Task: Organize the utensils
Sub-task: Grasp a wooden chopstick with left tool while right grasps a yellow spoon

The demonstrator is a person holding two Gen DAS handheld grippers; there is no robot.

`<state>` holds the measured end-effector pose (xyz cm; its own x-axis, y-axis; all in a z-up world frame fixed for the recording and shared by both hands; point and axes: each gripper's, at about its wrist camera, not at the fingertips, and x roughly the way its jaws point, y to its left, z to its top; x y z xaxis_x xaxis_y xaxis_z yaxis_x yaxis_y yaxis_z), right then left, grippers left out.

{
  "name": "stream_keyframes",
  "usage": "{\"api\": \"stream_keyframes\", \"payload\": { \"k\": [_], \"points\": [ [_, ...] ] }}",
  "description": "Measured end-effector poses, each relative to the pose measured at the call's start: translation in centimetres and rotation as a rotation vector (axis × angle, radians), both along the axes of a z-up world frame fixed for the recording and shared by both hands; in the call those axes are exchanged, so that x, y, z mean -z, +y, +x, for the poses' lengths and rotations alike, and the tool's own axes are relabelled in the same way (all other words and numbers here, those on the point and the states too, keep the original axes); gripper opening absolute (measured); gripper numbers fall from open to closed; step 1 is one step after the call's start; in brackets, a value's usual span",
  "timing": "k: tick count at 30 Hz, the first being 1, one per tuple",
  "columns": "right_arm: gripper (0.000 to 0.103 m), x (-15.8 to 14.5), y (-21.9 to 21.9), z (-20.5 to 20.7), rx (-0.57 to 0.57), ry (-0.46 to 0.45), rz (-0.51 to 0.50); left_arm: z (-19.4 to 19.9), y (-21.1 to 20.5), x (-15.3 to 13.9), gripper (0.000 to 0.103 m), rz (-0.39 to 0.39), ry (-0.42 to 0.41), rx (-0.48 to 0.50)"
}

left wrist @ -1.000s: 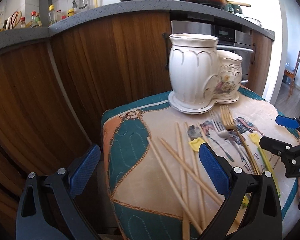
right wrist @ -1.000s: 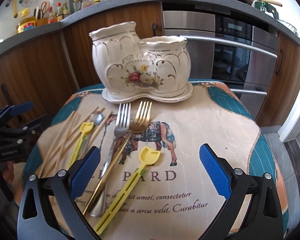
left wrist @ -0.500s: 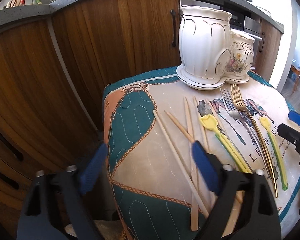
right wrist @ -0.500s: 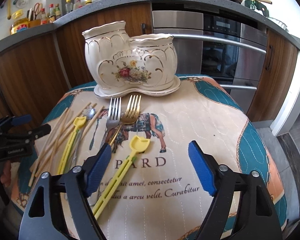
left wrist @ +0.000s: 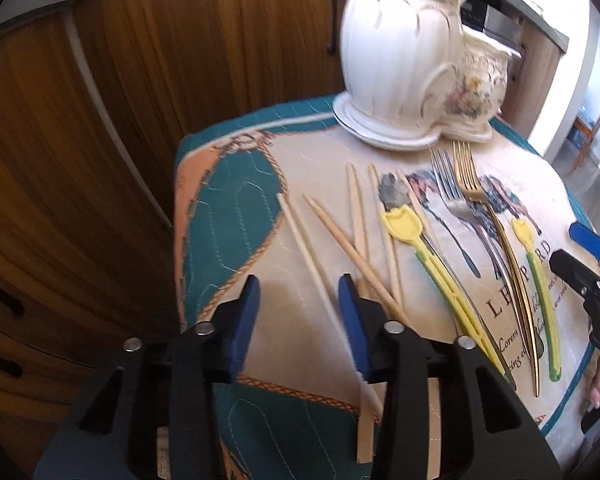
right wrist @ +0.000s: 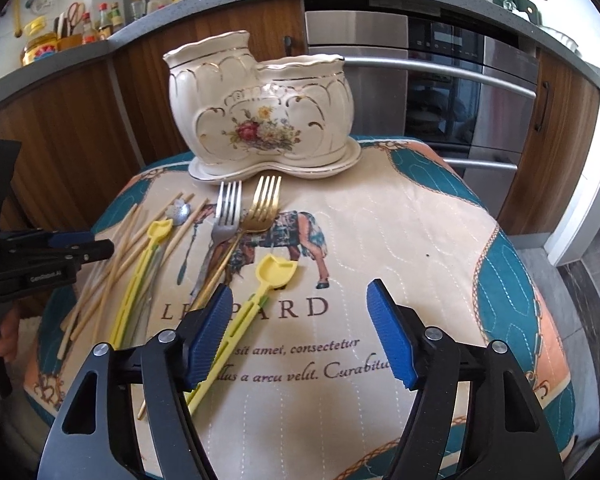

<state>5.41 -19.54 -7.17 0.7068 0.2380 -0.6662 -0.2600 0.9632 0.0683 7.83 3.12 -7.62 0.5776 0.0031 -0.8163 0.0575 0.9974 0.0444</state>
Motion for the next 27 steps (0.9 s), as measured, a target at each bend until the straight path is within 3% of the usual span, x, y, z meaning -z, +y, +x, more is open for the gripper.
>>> {"api": "stream_keyframes", "payload": {
  "k": [7,13,23,27],
  "points": [
    [0.066,0.3,0.6,1.3,-0.035,0.135,0.019,0.5,0.6,0.2,0.032,-0.019,0.029,0.027],
    [0.055,0.8,2.3,1.1,-0.073,0.155,-0.057,0.5,0.9,0.1,0.028,-0.050,0.051,0.065],
    [0.021,0.5,2.7,2.1,-0.156,0.210,-0.101,0.8,1.0,0.3,0.017,-0.024,0.039,0.111],
    [0.011,0.4,2.6,1.8,-0.155,0.197,-0.102,0.8,0.9,0.3,0.004,-0.026,0.023,0.114]
  ]
}}
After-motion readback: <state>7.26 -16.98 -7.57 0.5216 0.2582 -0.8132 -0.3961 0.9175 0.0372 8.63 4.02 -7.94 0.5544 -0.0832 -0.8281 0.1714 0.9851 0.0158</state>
